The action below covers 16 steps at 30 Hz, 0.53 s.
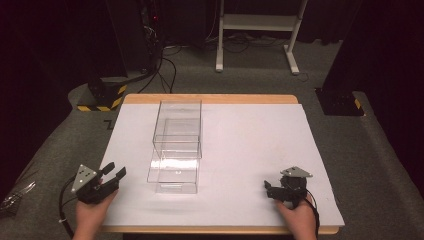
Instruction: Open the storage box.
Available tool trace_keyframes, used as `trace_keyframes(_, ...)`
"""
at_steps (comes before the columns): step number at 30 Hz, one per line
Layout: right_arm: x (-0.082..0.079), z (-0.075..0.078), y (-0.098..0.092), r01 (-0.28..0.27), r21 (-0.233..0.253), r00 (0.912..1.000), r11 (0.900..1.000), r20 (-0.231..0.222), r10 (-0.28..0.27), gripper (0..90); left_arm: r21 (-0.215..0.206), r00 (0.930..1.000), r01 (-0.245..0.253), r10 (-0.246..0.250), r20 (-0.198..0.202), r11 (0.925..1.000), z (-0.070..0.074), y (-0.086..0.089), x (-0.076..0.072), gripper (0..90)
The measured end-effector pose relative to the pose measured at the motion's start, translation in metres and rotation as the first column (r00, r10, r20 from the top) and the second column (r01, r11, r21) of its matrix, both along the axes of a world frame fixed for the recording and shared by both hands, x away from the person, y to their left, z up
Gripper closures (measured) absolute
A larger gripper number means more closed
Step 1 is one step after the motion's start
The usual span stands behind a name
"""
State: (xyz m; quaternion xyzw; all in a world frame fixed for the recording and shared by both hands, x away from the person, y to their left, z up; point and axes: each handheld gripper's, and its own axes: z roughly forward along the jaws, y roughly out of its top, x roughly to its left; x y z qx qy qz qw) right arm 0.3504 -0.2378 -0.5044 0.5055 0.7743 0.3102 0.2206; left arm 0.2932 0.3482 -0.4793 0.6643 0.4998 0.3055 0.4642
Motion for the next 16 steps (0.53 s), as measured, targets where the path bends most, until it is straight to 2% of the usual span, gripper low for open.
trace_keyframes(2,0.000,0.000,0.000,0.000,0.000,1.0000,1.000,0.000,0.000,9.9,0.025,0.9991,-0.015,0.016,-0.040,0.9996,-0.006,-0.001,0.004,45.8)
trace_keyframes(5,0.000,0.000,0.000,0.000,0.000,1.0000,1.000,0.000,0.000,9.9,0.096,0.9933,-0.031,0.042,-0.108,0.9948,-0.017,-0.004,0.011,44.1)
trace_keyframes(9,0.000,0.000,0.000,0.000,0.000,1.0000,1.000,0.000,0.000,9.9,0.116,0.9832,-0.028,0.048,-0.176,0.9928,-0.023,-0.005,0.016,42.0)
trace_keyframes(11,0.000,0.000,0.000,0.000,0.001,1.0000,1.000,0.000,0.000,9.9,0.120,0.9841,-0.026,0.047,-0.171,0.9924,-0.024,-0.006,0.017,41.1)
trace_keyframes(16,0.000,0.000,0.000,0.000,0.001,1.0000,1.000,0.000,0.000,9.9,0.143,0.9788,-0.010,0.039,-0.201,0.9897,-0.025,-0.009,0.019,38.3)
